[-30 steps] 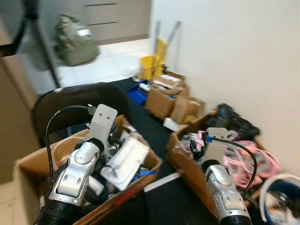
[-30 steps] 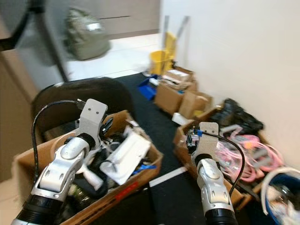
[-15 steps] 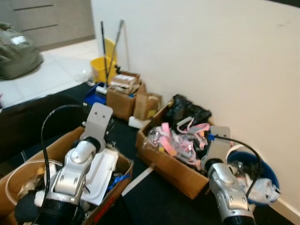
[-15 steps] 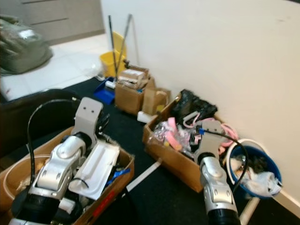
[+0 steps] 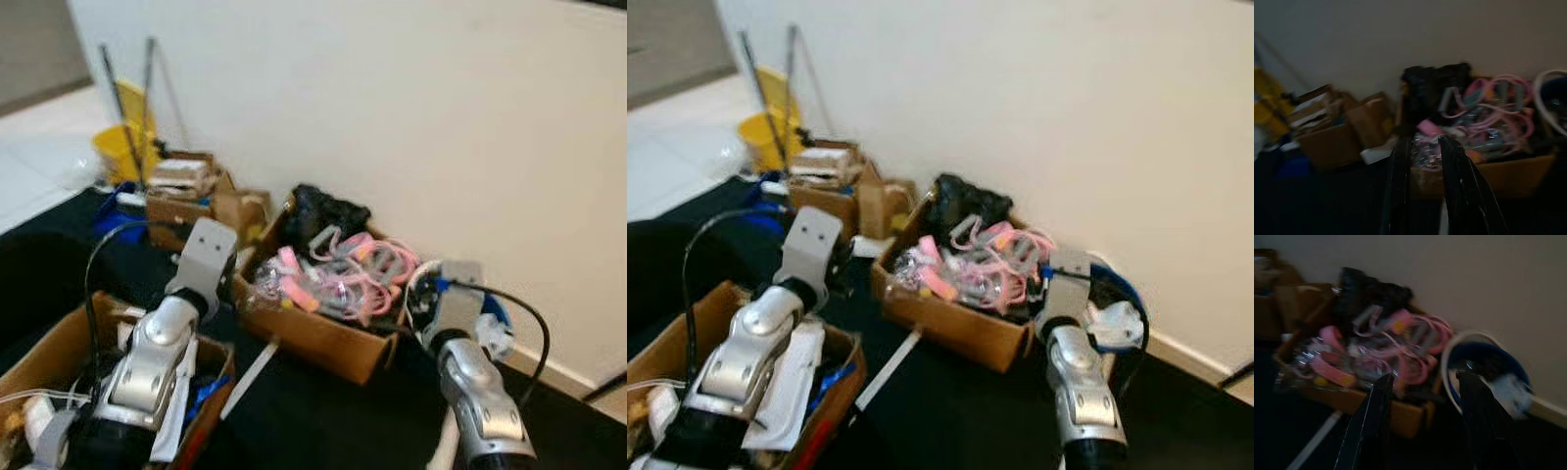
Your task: Picking trash to rubbish bin
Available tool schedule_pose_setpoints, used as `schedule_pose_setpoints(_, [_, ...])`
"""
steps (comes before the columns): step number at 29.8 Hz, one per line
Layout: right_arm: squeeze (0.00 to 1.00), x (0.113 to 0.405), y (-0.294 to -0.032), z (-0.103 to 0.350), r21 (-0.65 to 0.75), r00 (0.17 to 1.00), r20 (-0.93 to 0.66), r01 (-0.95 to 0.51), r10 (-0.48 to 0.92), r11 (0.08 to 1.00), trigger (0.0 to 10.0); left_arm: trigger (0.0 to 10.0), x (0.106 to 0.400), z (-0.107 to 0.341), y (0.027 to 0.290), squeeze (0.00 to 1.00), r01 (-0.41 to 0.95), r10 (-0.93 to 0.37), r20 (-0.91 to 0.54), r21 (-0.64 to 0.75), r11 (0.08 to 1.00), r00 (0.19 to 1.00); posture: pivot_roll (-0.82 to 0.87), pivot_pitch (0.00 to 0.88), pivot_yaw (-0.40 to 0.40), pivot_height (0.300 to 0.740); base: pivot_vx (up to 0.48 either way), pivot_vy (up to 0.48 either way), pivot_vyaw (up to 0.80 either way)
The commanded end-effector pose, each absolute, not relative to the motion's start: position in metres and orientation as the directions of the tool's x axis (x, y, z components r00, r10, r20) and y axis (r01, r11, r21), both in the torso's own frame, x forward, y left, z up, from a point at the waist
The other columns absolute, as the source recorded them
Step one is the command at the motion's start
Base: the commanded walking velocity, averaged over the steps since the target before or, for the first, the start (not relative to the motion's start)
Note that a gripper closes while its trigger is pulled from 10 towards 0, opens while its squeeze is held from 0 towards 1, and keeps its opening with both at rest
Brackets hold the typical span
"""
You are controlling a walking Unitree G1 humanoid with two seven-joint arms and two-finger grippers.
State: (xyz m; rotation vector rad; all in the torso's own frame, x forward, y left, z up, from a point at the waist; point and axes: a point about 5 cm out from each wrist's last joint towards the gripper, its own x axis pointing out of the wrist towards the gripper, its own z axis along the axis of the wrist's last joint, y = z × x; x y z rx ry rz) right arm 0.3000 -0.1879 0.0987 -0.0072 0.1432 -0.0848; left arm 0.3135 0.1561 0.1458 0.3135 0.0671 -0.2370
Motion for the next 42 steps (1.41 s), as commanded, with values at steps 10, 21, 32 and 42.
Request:
schedule_pose_setpoints(10, [0.0,0.293,-0.189,0.095,-0.006,0.978,-0.177,0.109,-0.108,0.994,10.0,10.0,0.312,0.14,0.152,0.0,0.23,-0.21,-0.099,0.274,0.934,0.973,-0.06,0.103,-0.026,0.74,0.0,0.0,-0.8])
schedule_pose_setpoints(21, [0.0,0.289,-0.189,0.094,0.034,0.968,-0.206,0.15,-0.14,0.988,10.0,10.0,0.315,0.139,0.158,0.0,0.185,-0.166,-0.094,0.261,0.947,0.982,-0.06,0.1,-0.027,0.74,0.0,0.0,-0.8])
schedule_pose_setpoints(32, [0.0,0.284,-0.195,0.094,0.039,0.963,-0.188,0.205,-0.194,0.978,10.0,10.0,0.316,0.138,0.156,0.0,0.177,-0.156,-0.098,0.266,0.948,0.983,-0.07,0.1,-0.004,0.74,0.0,0.0,-0.8])
schedule_pose_setpoints(42, [0.0,0.28,-0.197,0.093,0.038,0.957,-0.196,0.225,-0.213,0.974,10.0,10.0,0.319,0.139,0.151,0.0,0.185,-0.168,-0.086,0.265,0.946,0.982,-0.07,0.076,-0.006,0.74,0.0,0.0,-0.8])
